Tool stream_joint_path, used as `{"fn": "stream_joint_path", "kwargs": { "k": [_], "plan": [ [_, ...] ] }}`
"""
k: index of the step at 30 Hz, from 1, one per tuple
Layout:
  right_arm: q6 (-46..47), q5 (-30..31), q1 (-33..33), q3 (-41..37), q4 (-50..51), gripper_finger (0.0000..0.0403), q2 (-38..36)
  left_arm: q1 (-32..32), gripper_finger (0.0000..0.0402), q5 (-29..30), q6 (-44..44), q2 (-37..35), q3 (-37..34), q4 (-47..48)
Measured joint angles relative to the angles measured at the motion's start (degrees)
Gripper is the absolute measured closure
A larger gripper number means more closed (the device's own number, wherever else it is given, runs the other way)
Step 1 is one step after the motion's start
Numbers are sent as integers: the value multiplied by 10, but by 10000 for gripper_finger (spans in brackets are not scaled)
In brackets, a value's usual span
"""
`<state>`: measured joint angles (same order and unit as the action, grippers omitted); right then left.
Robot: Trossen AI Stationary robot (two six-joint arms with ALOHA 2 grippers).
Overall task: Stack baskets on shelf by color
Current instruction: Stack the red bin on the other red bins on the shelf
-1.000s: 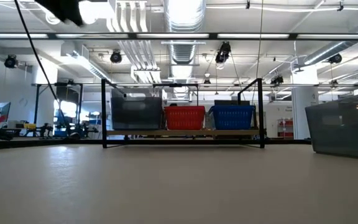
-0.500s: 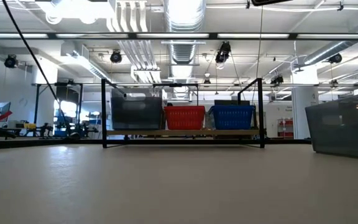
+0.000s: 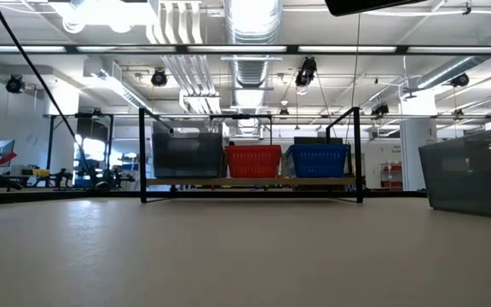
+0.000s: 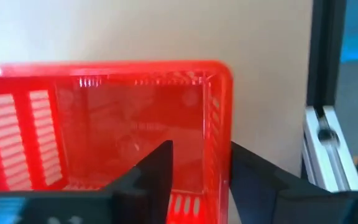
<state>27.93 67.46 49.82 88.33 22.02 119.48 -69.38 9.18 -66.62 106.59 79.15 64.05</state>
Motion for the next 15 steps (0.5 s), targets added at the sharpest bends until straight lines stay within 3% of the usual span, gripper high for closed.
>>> {"fn": "stream_joint_path", "kwargs": {
  "k": [7, 15],
  "plan": [
    [0, 0, 0, 0, 0, 282, 0, 56, 387, 19, 106, 0, 0, -8],
    [-11, 1, 17, 12, 8, 282, -8, 190, 398, 76, 297, 0, 0, -115]
  ]
}}
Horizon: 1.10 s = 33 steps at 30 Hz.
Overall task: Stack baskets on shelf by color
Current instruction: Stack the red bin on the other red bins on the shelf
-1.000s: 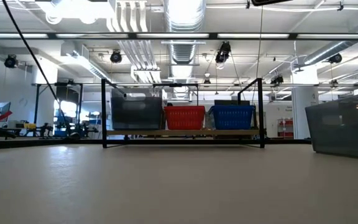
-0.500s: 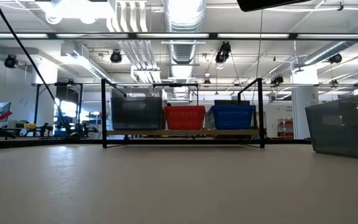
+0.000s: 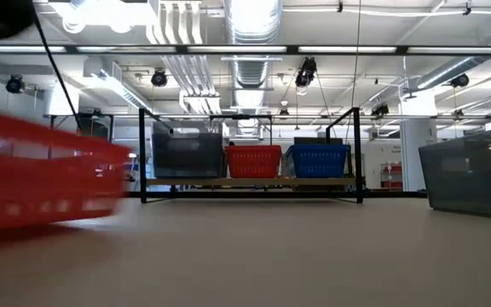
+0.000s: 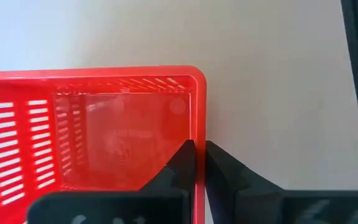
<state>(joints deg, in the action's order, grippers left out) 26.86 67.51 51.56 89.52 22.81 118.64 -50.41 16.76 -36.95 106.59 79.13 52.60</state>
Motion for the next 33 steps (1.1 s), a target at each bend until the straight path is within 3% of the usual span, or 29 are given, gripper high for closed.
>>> {"fn": "stream_joint_path", "kwargs": {
  "k": [8, 13, 16, 22, 28, 33],
  "plan": [
    [3, 0, 47, 10, 12, 282, -34, 159, 399, 13, 109, 10, 0, -206],
    [50, -2, 62, 9, 32, 282, -36, 239, 399, 7, 150, 24, 0, -260],
    [123, -17, 62, 5, 77, 282, -36, 272, 397, 0, 151, 30, 0, -273],
    [229, -41, 55, -2, 139, 282, -35, 315, 342, -6, 155, 30, 0, -277],
    [242, -41, 31, -18, 139, 282, -34, 327, 264, -26, 169, 25, -1, -278],
    [229, -50, -1, -27, 139, 282, -34, 306, 237, -38, 163, -26, -1, -248]
  ]
}}
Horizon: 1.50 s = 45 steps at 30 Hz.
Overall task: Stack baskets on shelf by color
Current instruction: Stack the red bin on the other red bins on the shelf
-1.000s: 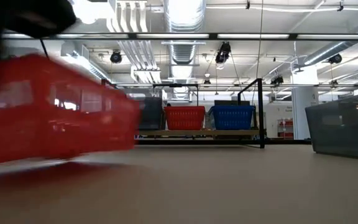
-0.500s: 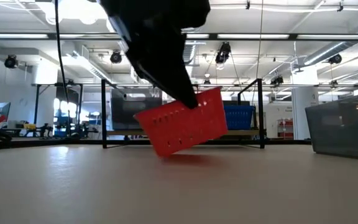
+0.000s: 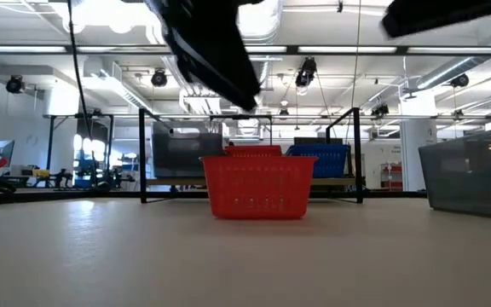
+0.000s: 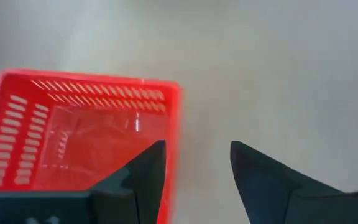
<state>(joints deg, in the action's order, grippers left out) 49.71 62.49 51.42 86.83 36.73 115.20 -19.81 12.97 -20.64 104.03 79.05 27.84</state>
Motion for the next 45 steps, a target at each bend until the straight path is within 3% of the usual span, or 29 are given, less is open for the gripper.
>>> {"fn": "stream_joint_path", "kwargs": {
  "k": [3, 10, 16, 20, 27, 33, 40, 45],
  "plan": [
    [-31, -36, -25, 0, -2, 282, 0, -39, 236, 18, -21, -29, 0, 37],
    [-135, -179, -116, 0, -15, 262, 0, -183, 235, 188, -129, -85, -45, 76],
    [-270, -236, -184, 21, -32, 224, -6, -301, 235, 333, -308, -95, -127, 58],
    [-324, -281, -233, 37, -31, 216, -9, -349, 235, 403, -390, -91, -192, -11],
    [-325, -379, -305, 38, -7, 240, -9, -365, 235, 414, -388, -91, -297, -209],
    [-324, -429, -315, 38, 33, 294, -9, -365, 235, 420, -349, -91, -342, -305],
    [-346, -429, -310, 38, 42, 383, -22, -365, 235, 429, -340, -91, -343, -304],
    [-368, -363, -310, 65, 74, 391, -72, -365, 235, 429, -340, -88, -343, -305]
  ]
}}
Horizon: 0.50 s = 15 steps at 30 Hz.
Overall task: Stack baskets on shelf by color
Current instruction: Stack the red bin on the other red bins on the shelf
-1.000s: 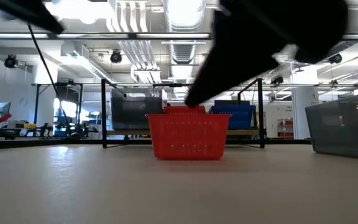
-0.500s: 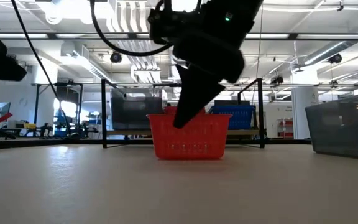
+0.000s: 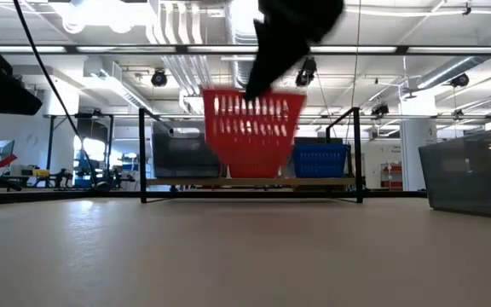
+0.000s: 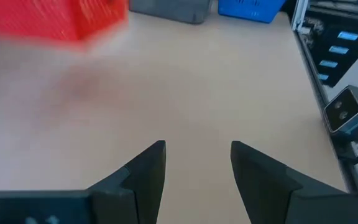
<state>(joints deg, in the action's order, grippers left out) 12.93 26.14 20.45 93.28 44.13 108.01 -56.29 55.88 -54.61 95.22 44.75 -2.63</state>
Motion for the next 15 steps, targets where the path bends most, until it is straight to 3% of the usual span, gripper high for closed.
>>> {"fn": "stream_joint_path", "kwargs": {
  "k": [4, 8, 15],
  "plan": [
    [-71, 54, -30, 27, 5, 392, -56, 0, 235, 0, 0, 6, 0, 0],
    [-143, 83, -103, 41, -3, 393, -98, 0, 235, 0, -1, 12, 0, 0],
    [-236, 24, -267, 32, -40, 394, -93, 1, 235, 0, -1, 15, 1, 0]
  ]
}}
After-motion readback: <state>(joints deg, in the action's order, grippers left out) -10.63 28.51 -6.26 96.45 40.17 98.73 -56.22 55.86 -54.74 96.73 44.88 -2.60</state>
